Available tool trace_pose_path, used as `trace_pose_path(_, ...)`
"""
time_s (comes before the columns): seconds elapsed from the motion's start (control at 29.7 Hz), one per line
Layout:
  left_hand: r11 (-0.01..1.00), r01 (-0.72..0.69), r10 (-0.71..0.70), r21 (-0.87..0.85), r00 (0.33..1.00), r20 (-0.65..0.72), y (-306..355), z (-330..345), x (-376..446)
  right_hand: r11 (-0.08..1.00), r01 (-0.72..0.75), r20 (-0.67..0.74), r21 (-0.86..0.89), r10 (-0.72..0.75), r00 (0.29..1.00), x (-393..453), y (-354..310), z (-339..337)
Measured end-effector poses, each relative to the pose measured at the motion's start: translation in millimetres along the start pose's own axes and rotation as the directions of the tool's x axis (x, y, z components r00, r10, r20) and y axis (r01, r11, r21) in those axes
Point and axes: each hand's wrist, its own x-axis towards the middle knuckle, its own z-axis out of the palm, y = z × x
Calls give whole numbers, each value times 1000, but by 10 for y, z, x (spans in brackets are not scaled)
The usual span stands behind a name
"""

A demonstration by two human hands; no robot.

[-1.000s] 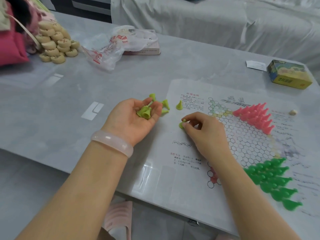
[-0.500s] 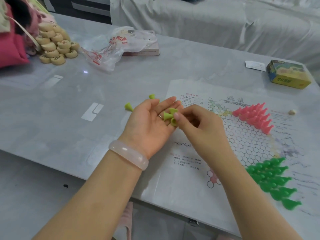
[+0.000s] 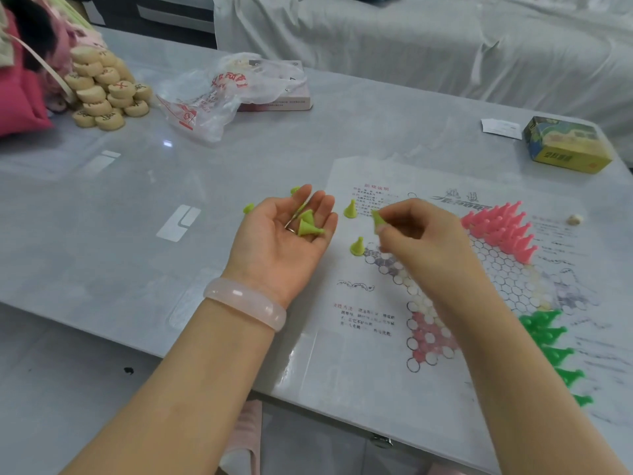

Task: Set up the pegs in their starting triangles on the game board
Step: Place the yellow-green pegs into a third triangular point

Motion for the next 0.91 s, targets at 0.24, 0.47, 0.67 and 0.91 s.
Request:
trace_pose_path(0.24,999,-11,16,51,996,-93,-19,9,-3,992,-73,-196,-103,51,979,106,172,-97)
trace_pose_path(0.47,998,7,0,62,993,-116,-4,-19,30,980,-60,-189,-192,23,982,131,285,-6)
trace_pose_path(0.67,996,15,-1,89,989,-149,23,-50,45,966,-59,-109,-250,32,994,123,316,26)
trace_pose_path(0.91,990,44,-21,134,984,-175,11,-38,13,943,-11,-73,-332,-14,997,115,336,72)
